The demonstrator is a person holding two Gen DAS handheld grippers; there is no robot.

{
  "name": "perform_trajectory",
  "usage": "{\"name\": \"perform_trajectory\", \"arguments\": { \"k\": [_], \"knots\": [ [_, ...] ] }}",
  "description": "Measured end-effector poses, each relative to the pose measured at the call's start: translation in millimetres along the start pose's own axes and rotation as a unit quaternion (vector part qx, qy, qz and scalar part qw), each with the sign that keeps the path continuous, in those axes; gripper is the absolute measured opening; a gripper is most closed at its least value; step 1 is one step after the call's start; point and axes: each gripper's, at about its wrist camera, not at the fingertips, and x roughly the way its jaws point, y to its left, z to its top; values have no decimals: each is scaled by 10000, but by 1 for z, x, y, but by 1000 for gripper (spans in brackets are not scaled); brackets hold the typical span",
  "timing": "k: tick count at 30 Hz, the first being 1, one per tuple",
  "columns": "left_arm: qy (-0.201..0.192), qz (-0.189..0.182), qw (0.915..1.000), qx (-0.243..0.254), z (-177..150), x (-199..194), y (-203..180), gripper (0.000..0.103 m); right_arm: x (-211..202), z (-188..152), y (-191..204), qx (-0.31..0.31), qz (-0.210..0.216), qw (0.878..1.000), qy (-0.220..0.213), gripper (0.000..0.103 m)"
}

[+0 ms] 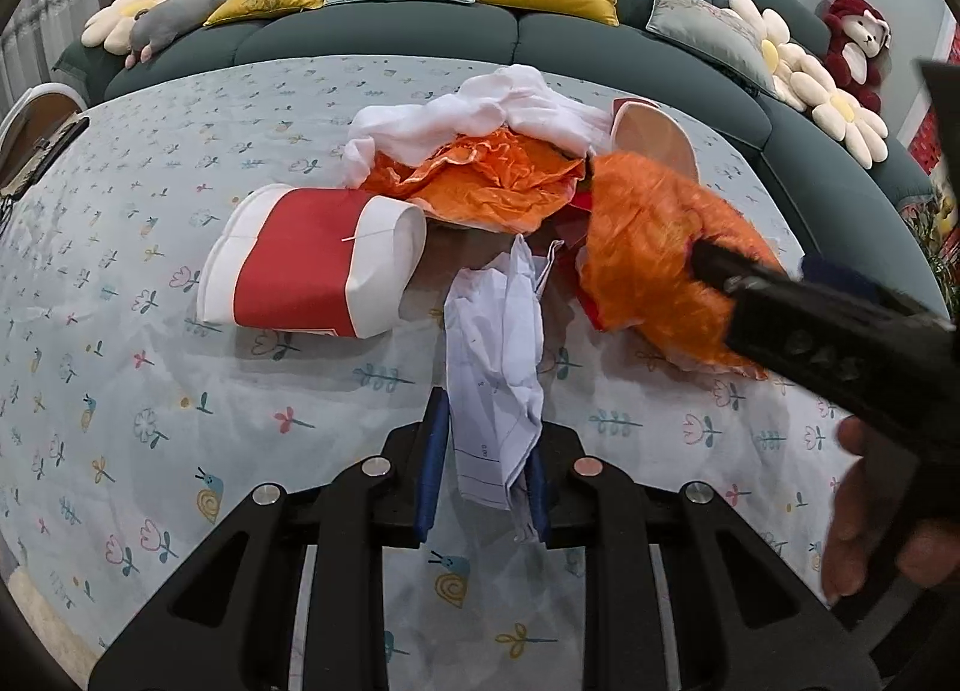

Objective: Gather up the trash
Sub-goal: 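Grasp the white paper with the left tool while the right tool grasps the orange bag, then carry the paper and orange bag over the white bin and open both tools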

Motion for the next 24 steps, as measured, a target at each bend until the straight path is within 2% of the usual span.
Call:
{"name": "perform_trajectory", "arguments": {
  "k": [3,5,7,11,12,14,24],
  "knots": [
    [-27,13,10000,25,0,0,3,23,9,-9,1,42,105,9999,124,89],
    [-34,-2,10000,8,-1,0,2,23,7,-17,2,17,190,9997,122,81],
    [-39,-4,10000,-1,-3,-1,3,23,4,-22,3,-31,168,9998,135,64],
    [-30,-13,10000,4,-6,-5,0,23,-4,-29,2,-51,333,9993,134,45],
    [-30,-15,10000,5,-7,-6,0,23,-7,-31,3,-68,371,9992,120,36],
    [-51,5,10000,6,-9,-11,-2,23,-13,-32,3,-42,393,9992,82,27],
    [-288,-97,9995,109,-9,-41,-13,23,-69,-33,-13,213,509,9978,-357,25]
  ]
}}
